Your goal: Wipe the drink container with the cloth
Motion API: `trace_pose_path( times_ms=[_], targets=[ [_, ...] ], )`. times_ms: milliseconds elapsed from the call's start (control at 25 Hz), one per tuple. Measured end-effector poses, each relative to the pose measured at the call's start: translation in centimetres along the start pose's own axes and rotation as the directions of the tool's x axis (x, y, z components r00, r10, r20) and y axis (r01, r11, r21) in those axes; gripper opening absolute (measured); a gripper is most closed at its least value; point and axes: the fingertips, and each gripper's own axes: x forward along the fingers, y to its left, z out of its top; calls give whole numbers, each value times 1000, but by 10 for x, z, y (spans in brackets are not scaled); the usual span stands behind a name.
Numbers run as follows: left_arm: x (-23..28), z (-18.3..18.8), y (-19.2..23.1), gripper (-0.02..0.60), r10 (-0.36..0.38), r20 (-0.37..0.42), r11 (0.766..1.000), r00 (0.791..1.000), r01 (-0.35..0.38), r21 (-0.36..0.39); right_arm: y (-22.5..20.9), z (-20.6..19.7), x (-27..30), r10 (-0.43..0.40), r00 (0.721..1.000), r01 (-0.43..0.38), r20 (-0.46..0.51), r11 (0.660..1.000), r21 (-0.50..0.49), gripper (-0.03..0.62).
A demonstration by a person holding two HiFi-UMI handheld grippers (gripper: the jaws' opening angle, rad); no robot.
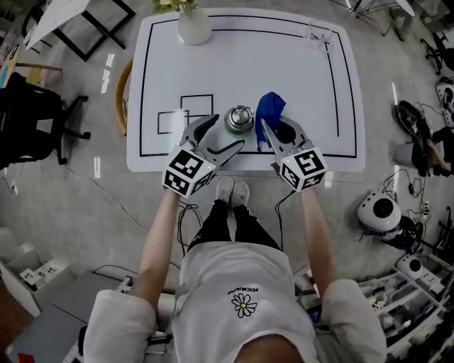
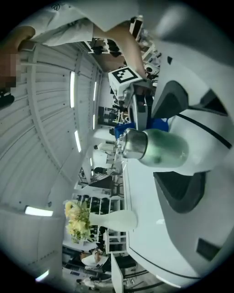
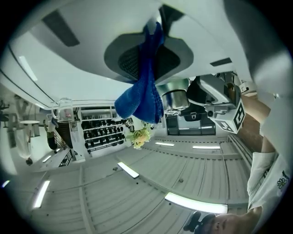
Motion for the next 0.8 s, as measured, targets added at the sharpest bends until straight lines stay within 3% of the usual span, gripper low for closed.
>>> trace_pose_path(
  times_ms=[240,480,800],
  targets=[
    [11,-24,0,353,-21,-53,1000,998,20,-24,10,-12,15,81,996,-81,-32,997,11,42],
    [19,-31,-2,353,-51,-75,998,996,49,-26,13,-17,11,80,997,-79,-22,995,63,42],
    [18,-35,-4,353,-38,-99,999,994,36,-23,32,-24,-8,52,999,-50,-15,995,90,43]
  ],
)
